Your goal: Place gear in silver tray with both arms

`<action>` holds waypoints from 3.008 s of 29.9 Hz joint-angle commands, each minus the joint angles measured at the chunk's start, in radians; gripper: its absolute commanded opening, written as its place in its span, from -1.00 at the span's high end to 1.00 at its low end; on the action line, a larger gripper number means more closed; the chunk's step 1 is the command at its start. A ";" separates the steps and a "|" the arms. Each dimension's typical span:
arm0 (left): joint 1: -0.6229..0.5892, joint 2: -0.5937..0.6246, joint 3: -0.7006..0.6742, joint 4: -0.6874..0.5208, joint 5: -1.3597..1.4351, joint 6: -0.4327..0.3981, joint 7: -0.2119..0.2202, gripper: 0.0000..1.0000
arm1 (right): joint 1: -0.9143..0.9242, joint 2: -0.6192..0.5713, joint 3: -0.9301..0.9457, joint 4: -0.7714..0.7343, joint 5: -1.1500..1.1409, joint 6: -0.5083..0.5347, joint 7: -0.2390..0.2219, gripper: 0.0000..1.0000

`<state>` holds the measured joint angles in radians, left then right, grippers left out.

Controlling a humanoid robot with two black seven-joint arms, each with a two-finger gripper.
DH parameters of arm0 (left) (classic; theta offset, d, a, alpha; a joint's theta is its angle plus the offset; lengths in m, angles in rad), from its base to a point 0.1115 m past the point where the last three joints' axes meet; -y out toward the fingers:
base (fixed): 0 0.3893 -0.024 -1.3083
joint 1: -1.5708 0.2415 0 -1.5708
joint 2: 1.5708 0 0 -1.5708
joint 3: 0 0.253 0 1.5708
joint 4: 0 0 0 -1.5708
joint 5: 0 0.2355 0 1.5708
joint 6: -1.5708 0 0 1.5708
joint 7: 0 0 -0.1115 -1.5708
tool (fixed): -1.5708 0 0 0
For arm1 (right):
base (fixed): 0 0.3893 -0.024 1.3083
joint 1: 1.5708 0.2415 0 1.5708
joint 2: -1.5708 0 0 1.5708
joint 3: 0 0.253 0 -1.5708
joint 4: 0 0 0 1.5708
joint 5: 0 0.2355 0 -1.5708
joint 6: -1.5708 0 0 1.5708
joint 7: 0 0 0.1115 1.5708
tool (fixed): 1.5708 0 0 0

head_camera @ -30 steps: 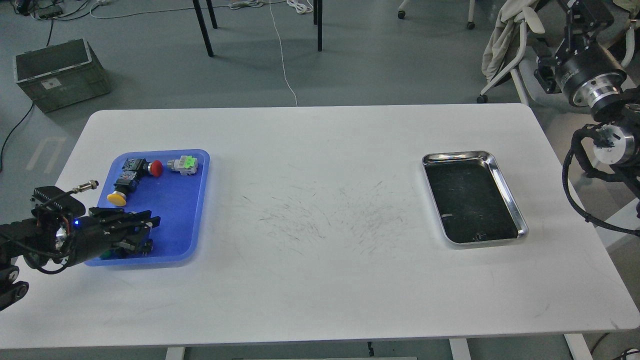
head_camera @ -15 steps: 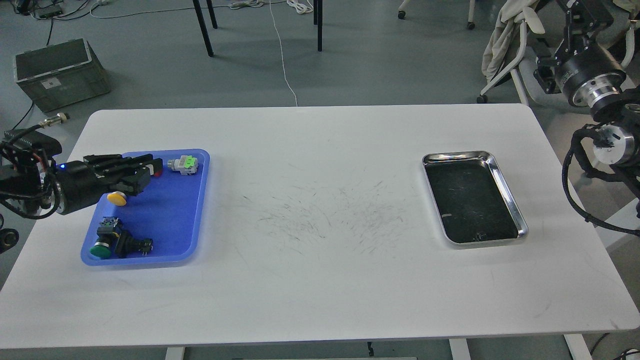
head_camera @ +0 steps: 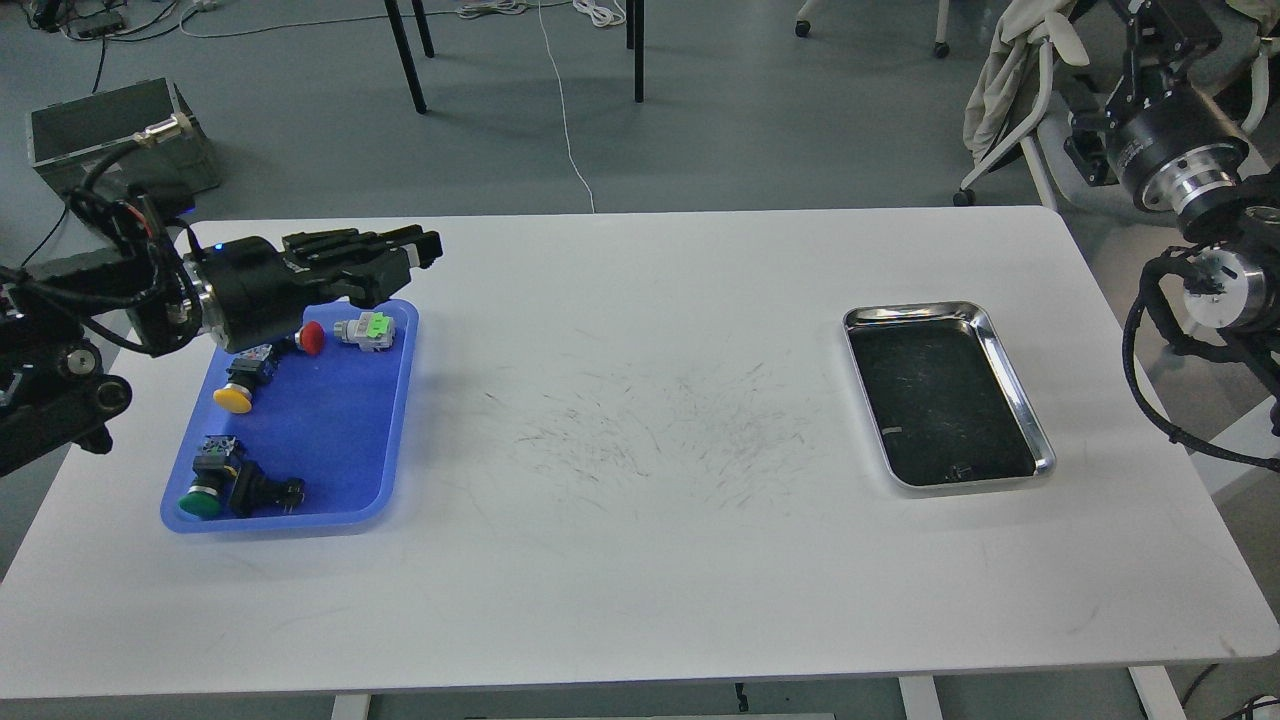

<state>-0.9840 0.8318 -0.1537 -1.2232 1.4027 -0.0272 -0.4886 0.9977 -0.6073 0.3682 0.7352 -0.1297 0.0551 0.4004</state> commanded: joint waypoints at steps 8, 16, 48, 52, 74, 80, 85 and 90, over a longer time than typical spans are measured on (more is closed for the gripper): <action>-0.082 -0.350 0.109 0.157 0.036 -0.013 0.000 0.76 | 0.028 -0.011 -0.046 -0.004 -0.002 0.000 -0.006 -0.86; -0.090 -0.566 0.161 0.293 0.036 -0.011 0.000 0.82 | 0.042 -0.012 -0.061 -0.005 -0.002 0.000 -0.006 -0.86; 0.028 -0.832 0.237 0.670 0.025 0.044 0.000 0.80 | 0.090 -0.016 -0.107 -0.033 -0.076 0.002 -0.034 -0.86; 0.039 -0.832 0.241 0.640 0.048 0.058 0.000 0.80 | 0.116 -0.012 -0.140 -0.046 -0.074 0.002 -0.034 -0.86; 0.084 -0.832 0.261 0.577 0.067 0.085 0.000 0.70 | 0.127 -0.012 -0.146 -0.045 -0.076 0.005 -0.034 -0.86; 0.084 -0.832 0.261 0.574 0.045 0.082 0.000 0.45 | 0.128 -0.012 -0.159 -0.046 -0.076 0.005 -0.034 -0.86; 0.084 -0.832 0.261 0.574 0.041 0.082 0.000 0.22 | 0.128 -0.012 -0.170 -0.046 -0.076 0.005 -0.034 -0.86; 0.084 -0.832 0.261 0.573 0.013 0.082 0.000 0.09 | 0.130 -0.011 -0.170 -0.046 -0.076 0.005 -0.034 -0.86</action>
<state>-0.9005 0.0000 0.1073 -0.6502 1.4300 0.0553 -0.4887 1.1254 -0.6190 0.1980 0.6888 -0.2056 0.0597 0.3666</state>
